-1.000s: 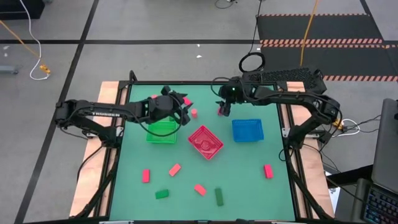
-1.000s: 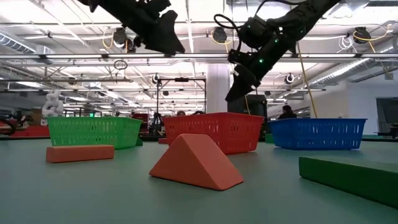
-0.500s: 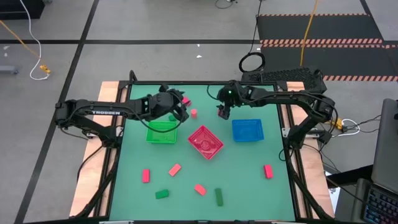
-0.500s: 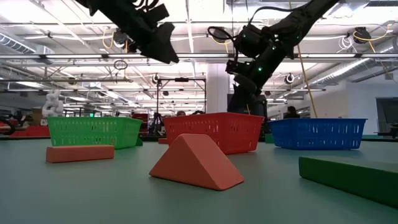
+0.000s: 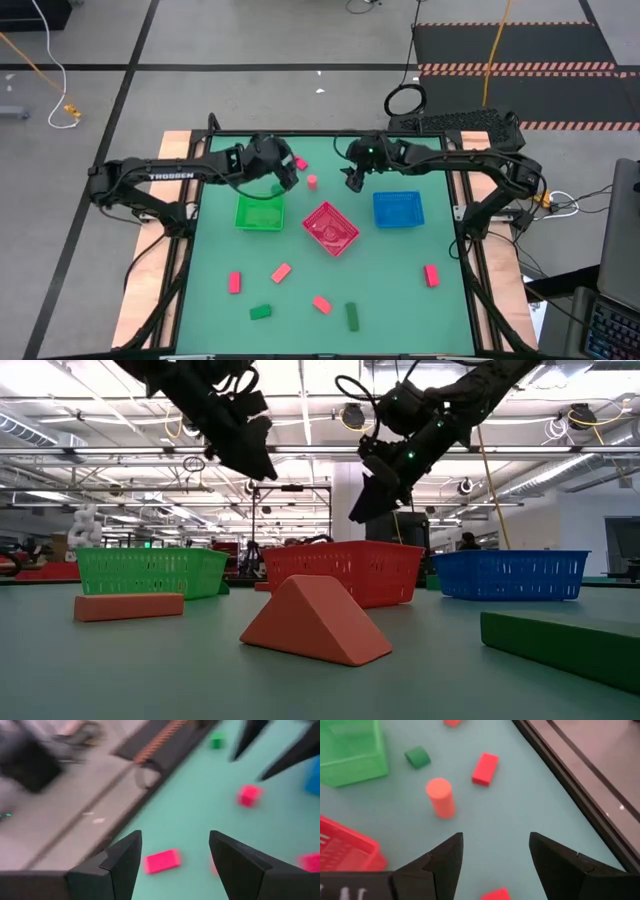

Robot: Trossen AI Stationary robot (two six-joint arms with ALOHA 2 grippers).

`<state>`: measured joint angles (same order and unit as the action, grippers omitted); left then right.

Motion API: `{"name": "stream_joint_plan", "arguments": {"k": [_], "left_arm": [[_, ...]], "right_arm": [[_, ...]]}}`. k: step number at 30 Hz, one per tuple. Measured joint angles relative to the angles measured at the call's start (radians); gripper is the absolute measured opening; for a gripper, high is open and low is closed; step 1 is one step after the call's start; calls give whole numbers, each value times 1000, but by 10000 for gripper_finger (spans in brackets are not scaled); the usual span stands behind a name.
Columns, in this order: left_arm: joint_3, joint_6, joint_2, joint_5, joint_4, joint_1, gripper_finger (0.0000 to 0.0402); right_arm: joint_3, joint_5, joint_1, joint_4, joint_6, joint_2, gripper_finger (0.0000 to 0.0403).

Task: Sort & place blocks by color
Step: Put the pink block into the red bin

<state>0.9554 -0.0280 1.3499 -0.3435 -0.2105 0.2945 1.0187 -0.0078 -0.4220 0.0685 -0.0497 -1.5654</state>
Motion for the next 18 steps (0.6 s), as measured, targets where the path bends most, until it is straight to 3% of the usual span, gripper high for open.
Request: {"name": "stream_joint_plan", "arguments": {"k": [2,15,18], "left_arm": [[0,0,12,85,36,24,234],[0,28,271,182,145,107,234],[0,47,311,247,170,108,234]], "right_arm": [[0,-2,7,-12,-14,0,222],[0,2,12,-43,-49,26,222],[-1,3,12,-30,-53,43,222]]}}
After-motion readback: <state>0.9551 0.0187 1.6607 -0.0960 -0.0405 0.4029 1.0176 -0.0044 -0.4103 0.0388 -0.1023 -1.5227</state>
